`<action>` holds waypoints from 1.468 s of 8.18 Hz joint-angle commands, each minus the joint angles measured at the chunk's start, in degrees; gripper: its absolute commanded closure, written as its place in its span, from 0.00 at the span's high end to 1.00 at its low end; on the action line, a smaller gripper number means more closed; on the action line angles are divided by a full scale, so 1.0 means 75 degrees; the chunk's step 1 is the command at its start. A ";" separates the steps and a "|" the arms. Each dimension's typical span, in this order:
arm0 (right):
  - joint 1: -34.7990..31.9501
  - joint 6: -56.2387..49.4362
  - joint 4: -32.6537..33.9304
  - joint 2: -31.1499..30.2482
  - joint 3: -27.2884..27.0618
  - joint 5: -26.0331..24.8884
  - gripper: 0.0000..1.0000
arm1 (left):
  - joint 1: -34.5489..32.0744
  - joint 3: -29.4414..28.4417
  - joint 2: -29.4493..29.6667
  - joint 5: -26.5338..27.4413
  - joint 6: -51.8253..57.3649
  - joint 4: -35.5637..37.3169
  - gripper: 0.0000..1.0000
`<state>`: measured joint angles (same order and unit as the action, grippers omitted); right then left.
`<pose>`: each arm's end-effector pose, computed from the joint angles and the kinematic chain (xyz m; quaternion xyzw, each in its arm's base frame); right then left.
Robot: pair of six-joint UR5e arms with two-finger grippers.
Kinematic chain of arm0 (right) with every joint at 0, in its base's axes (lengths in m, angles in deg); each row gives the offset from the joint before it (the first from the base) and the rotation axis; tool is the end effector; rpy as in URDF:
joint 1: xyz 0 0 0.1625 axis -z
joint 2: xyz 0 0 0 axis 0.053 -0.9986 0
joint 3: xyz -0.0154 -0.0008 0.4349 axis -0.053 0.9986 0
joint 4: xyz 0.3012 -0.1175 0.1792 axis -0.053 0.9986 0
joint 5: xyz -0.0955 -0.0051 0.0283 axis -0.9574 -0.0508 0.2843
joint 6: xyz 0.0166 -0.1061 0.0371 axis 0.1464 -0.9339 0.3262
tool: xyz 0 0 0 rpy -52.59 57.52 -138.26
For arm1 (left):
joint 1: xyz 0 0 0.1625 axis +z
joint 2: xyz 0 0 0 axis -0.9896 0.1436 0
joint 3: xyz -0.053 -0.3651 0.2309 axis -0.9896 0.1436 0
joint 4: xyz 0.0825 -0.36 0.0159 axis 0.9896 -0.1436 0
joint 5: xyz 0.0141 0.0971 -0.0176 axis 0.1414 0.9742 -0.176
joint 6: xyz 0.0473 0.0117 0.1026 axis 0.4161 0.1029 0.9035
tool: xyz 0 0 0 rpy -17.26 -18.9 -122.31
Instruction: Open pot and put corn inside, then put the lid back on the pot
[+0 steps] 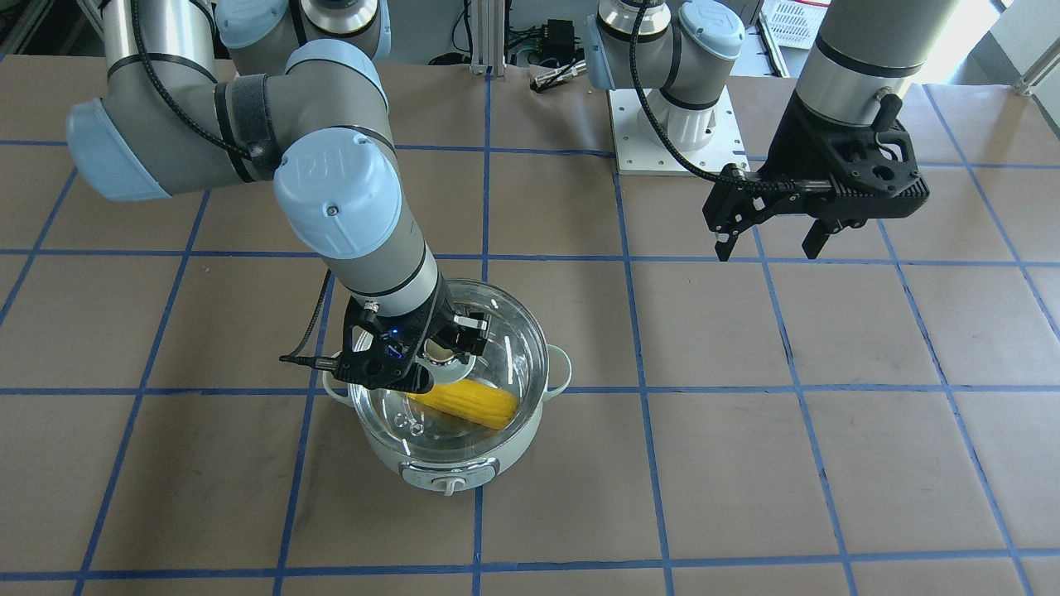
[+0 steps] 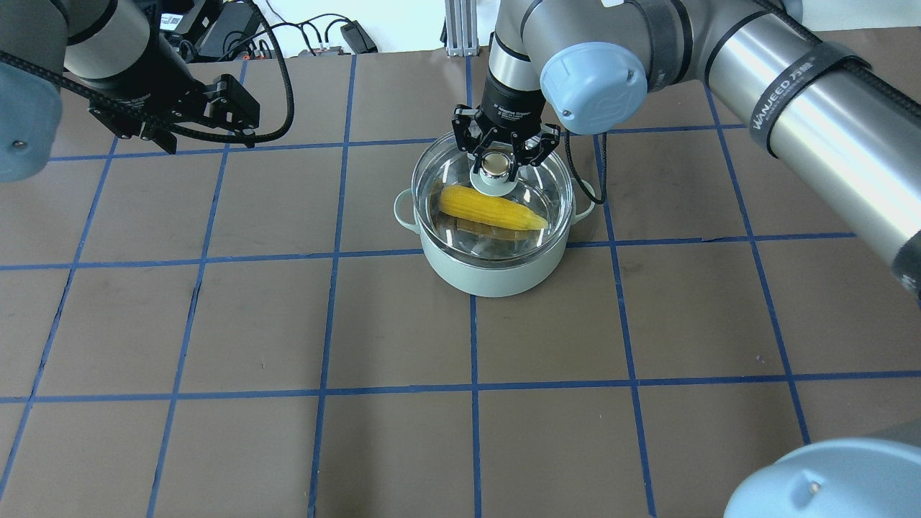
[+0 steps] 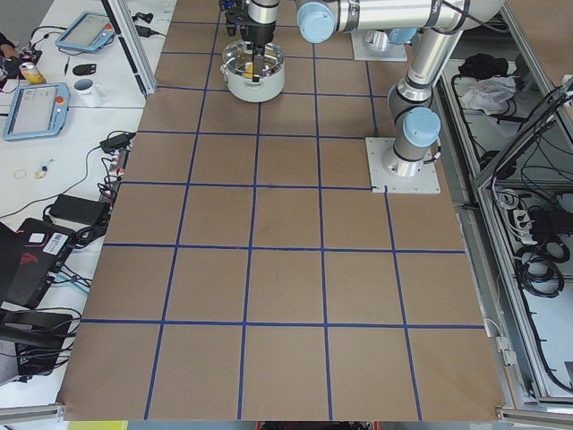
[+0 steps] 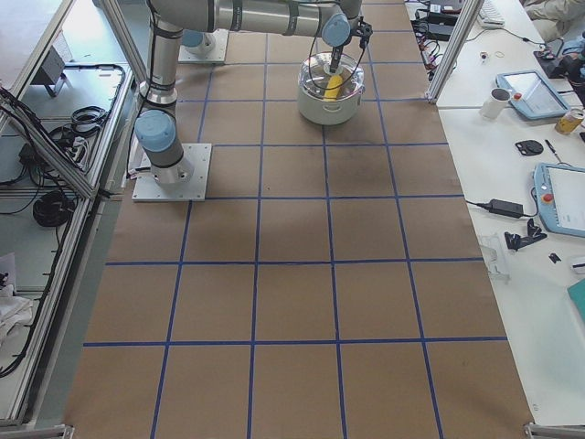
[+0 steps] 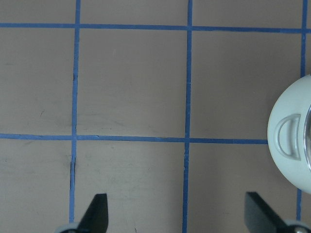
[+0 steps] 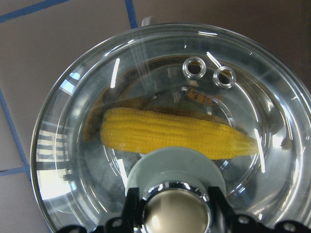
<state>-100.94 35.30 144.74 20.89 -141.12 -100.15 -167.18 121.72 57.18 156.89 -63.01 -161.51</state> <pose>0.2938 -0.5486 0.3705 0.1047 0.9908 0.0351 0.0776 -0.0961 -0.4649 0.4927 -0.0212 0.9964 -0.0821 0.0072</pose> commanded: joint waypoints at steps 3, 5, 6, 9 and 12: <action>0.0000 -0.0053 0.0000 0.0002 -0.0132 -0.0010 0.00 | -0.0011 -0.0038 -0.0050 -0.0003 0.0006 -0.0013 1.00; 0.0000 -0.0054 0.0035 0.0014 -0.0132 0.0001 0.03 | -0.0023 -0.0039 -0.0062 -0.0050 0.0006 -0.0002 1.00; 0.0000 -0.0042 0.0070 0.0014 -0.0132 -0.0010 0.10 | -0.0023 -0.0039 -0.0062 -0.0027 0.0006 -0.0002 1.00; 0.0000 -0.0077 0.0082 0.0014 -0.0167 0.0001 0.56 | -0.0023 -0.0039 -0.0038 -0.0050 0.0006 0.0022 1.00; 0.0000 -0.0065 0.0094 0.0014 -0.0190 0.0060 0.93 | -0.0023 -0.0039 -0.0050 -0.0027 0.0006 0.0022 1.00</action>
<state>-100.95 34.85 145.36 21.03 -142.53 -99.80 -167.35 121.42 56.88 156.47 -62.96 -161.36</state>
